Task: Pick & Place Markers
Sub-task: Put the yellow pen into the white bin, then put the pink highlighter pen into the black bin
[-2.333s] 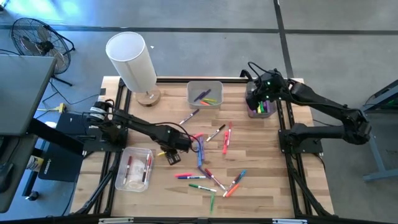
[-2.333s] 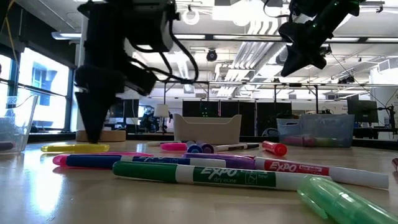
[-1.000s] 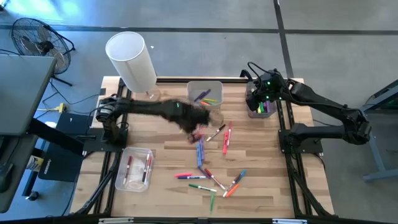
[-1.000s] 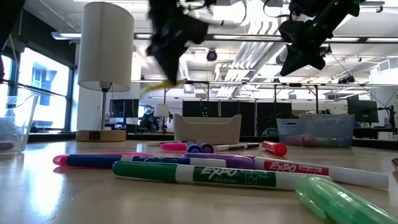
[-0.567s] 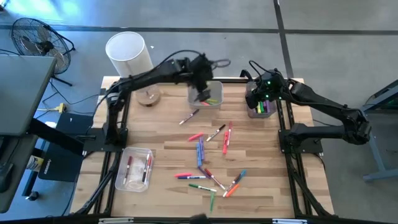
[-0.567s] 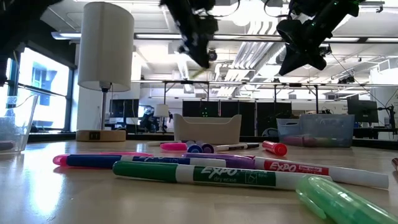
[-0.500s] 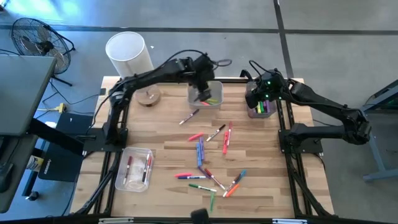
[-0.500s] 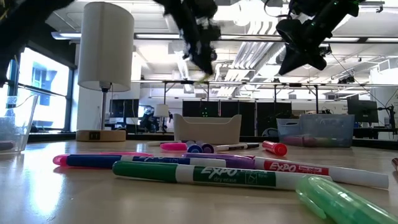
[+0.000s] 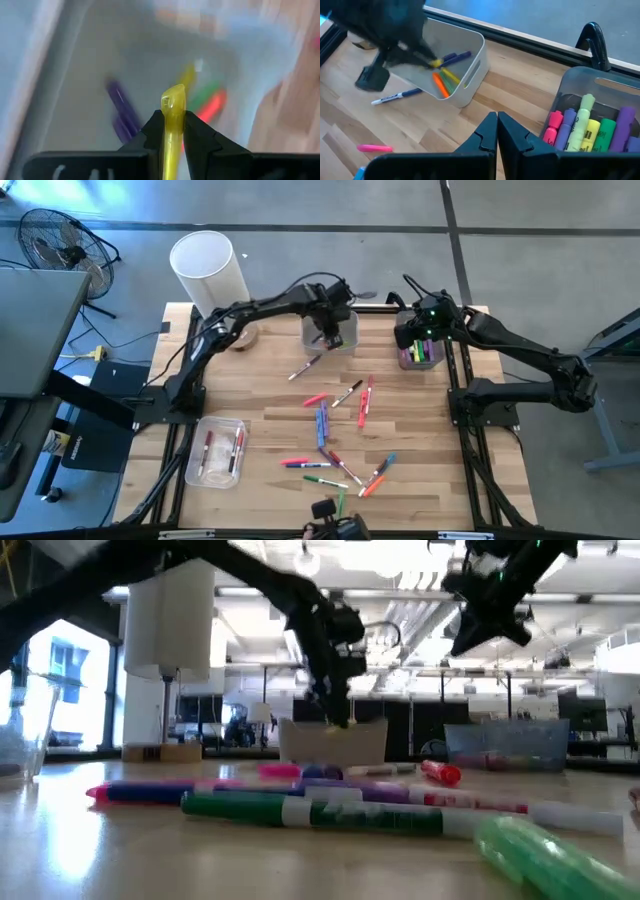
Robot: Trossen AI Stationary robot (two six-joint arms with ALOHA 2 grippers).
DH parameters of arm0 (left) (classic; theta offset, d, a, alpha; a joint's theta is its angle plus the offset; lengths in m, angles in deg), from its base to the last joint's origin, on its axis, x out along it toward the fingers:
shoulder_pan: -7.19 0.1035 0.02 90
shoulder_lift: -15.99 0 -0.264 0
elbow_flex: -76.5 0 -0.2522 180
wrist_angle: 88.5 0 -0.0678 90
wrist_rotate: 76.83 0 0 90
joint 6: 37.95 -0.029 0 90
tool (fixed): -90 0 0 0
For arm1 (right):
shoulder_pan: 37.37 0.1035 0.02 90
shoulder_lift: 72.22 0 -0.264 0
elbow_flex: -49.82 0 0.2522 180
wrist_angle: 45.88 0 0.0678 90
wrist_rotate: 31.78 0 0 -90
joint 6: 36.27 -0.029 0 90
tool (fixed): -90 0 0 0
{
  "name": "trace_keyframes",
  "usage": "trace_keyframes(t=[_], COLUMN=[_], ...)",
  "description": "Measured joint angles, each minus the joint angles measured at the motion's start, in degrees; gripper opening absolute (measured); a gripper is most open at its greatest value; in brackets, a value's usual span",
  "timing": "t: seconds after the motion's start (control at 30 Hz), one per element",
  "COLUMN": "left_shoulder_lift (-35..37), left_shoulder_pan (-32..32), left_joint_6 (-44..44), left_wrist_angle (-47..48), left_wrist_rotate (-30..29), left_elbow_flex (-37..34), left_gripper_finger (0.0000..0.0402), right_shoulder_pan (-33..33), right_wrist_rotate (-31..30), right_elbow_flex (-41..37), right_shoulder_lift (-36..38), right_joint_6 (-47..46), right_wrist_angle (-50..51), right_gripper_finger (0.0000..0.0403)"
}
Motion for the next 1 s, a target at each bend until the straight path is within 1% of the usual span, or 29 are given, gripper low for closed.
trace_keyframes(t=[0.03, 0.1, 0.13, 0.27, 0.43, 0.63, 0.7, 0.77, 0.93, 1.0], left_shoulder_lift=[-0.12, -0.11, 0.12, 0.21, 0.19, 0.19, 0.17, 0.17, 0.27, 2.63], left_shoulder_pan=[-0.02, -0.41, -0.50, -0.39, -0.41, -0.43, -0.39, -0.39, -0.71, -1.53], left_joint_6=[0.43, 0.58, 0.47, 1.29, 3.22, 4.44, 4.60, 4.60, 4.77, 6.04], left_wrist_angle=[2.33, -0.26, -0.92, -1.32, -0.69, -1.05, 0.47, 2.58, 10.63, 7.80], left_wrist_rotate=[-1.33, -4.73, -4.77, -3.34, 0.13, 1.10, 1.23, 1.43, 0.93, 0.71], left_elbow_flex=[-0.04, 0.13, 0.31, 0.40, 0.40, 0.48, 2.21, 5.44, 17.33, 15.51], left_gripper_finger=[0.0051, 0.0067, 0.0075, 0.0094, 0.0098, 0.0100, 0.0100, 0.0101, 0.0101, 0.0101], right_shoulder_pan=[0.00, 0.00, 0.00, 0.00, -0.01, -0.01, 0.00, -0.01, -0.02, -0.02], right_wrist_rotate=[0.00, -0.09, -0.15, -0.41, -0.44, -0.46, -0.46, -0.46, -0.46, -0.45], right_elbow_flex=[0.00, 0.01, -0.01, 0.01, -0.01, -0.01, 0.01, -0.01, -0.01, -0.01], right_shoulder_lift=[0.00, -0.01, -0.01, -0.01, 0.00, -0.01, -0.01, -0.01, -0.01, -0.01], right_joint_6=[0.01, -0.03, -0.01, 0.22, 0.38, 1.61, 1.69, 1.71, 1.90, 1.91], right_wrist_angle=[0.00, 0.03, 0.03, 0.03, 0.04, 0.11, 0.14, 0.15, 0.20, 0.34], right_gripper_finger=[0.0000, 0.0000, 0.0000, 0.0000, 0.0000, 0.0000, 0.0000, 0.0000, 0.0000, 0.0000])
